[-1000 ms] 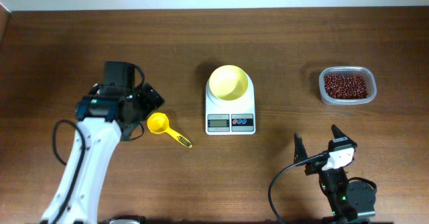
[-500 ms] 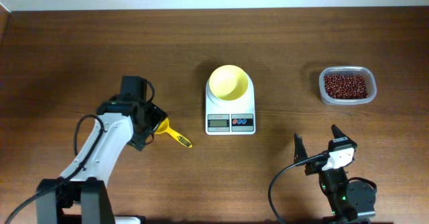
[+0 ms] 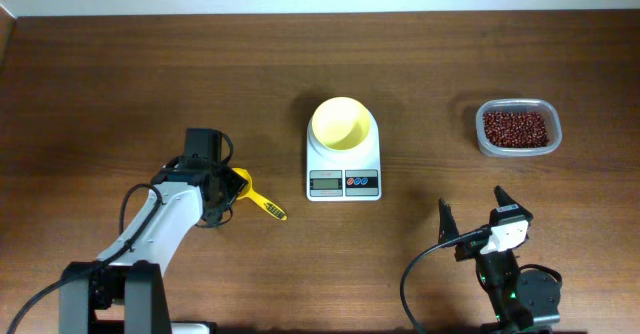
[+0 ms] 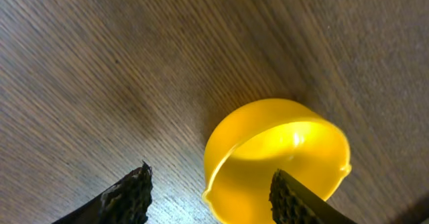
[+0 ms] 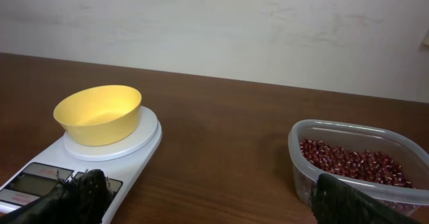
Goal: Scoop item into bowl and weigh 50g on scale
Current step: 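Close the left gripper on the scoop and lift it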
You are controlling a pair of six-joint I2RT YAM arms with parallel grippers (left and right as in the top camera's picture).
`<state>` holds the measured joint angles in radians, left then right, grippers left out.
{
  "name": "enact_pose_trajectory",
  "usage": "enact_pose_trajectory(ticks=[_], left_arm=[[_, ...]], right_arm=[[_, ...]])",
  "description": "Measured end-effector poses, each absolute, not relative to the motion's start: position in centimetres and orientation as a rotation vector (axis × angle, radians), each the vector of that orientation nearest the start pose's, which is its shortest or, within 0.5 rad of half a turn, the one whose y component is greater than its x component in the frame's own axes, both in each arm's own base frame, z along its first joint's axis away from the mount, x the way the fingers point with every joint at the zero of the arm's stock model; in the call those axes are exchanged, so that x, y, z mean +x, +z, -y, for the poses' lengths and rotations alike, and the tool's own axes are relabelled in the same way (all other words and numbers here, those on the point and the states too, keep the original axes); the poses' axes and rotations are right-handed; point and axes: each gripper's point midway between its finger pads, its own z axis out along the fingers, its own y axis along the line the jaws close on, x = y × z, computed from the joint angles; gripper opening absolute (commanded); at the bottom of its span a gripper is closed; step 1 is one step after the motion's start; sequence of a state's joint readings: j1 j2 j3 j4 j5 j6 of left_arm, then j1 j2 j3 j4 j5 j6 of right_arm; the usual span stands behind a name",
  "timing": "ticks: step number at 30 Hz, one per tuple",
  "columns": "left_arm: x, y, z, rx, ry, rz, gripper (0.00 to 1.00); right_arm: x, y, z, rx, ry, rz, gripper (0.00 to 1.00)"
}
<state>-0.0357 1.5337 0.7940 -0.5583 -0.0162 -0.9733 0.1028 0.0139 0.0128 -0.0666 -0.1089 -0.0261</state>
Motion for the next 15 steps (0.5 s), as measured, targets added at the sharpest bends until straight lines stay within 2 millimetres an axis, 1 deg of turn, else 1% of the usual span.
enact_pose_trajectory(ticks=[5, 7, 9, 12, 14, 15], left_arm=[[29.9, 1.8, 0.5, -1.309, -0.151, -2.572, 0.52], [29.8, 1.6, 0.5, -1.312, -0.143, -2.575, 0.49], [29.9, 1.4, 0.5, -1.312, -0.141, -2.576, 0.41], [29.9, 0.6, 0.5, -1.323, -0.129, -2.590, 0.34], [29.8, 0.2, 0.5, -1.328, -0.121, -2.600, 0.21], [29.8, 0.1, 0.5, -1.336, -0.121, -2.597, 0.12]], right_arm=[[24.2, 16.0, -4.4, -0.189, 0.147, -1.630, 0.99], [24.2, 16.0, -4.4, -0.189, 0.147, -1.629, 0.99], [24.2, 16.0, -4.4, -0.189, 0.147, -1.629, 0.99], [24.2, 16.0, -4.4, -0.189, 0.147, -1.629, 0.99], [24.2, 16.0, -4.4, -0.189, 0.147, -1.630, 0.99], [24.2, 16.0, -4.4, -0.189, 0.147, -1.630, 0.99]])
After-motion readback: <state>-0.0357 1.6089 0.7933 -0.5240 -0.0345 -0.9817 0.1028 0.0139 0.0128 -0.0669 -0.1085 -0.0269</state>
